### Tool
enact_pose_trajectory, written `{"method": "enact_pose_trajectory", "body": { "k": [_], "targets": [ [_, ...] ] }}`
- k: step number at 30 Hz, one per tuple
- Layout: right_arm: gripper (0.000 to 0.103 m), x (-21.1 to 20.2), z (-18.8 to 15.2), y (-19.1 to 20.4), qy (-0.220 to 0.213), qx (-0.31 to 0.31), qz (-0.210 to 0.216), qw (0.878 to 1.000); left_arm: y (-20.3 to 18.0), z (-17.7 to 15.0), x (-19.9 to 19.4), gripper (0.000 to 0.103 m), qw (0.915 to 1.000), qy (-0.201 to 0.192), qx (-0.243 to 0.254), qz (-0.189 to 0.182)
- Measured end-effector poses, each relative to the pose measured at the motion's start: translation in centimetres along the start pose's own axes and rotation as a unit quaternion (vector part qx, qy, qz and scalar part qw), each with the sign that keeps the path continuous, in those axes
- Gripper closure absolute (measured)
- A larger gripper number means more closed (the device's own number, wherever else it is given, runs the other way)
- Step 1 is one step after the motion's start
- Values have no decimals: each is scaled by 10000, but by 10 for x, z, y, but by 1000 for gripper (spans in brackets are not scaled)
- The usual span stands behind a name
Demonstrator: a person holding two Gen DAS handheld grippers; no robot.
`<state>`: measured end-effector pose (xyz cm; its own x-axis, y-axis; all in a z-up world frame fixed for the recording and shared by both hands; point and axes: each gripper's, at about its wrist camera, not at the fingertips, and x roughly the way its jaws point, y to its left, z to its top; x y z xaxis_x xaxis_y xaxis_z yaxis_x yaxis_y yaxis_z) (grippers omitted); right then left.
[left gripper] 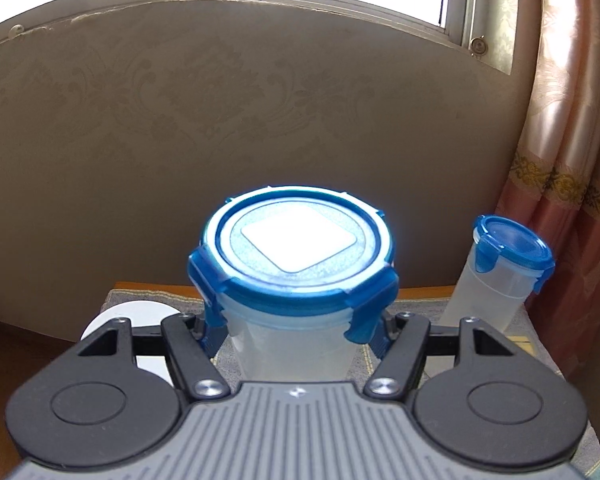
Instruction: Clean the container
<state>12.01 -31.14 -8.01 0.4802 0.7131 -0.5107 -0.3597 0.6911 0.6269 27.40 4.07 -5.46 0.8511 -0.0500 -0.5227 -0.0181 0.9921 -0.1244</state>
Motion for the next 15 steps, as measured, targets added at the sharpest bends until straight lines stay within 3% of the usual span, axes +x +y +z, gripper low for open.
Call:
{"method": "enact_pose_trajectory", "body": {
  "k": [15],
  "targets": [
    [82, 8, 4, -11, 49, 98, 59, 9999, 5, -3, 22, 37, 9995, 102, -47, 300]
  ]
}}
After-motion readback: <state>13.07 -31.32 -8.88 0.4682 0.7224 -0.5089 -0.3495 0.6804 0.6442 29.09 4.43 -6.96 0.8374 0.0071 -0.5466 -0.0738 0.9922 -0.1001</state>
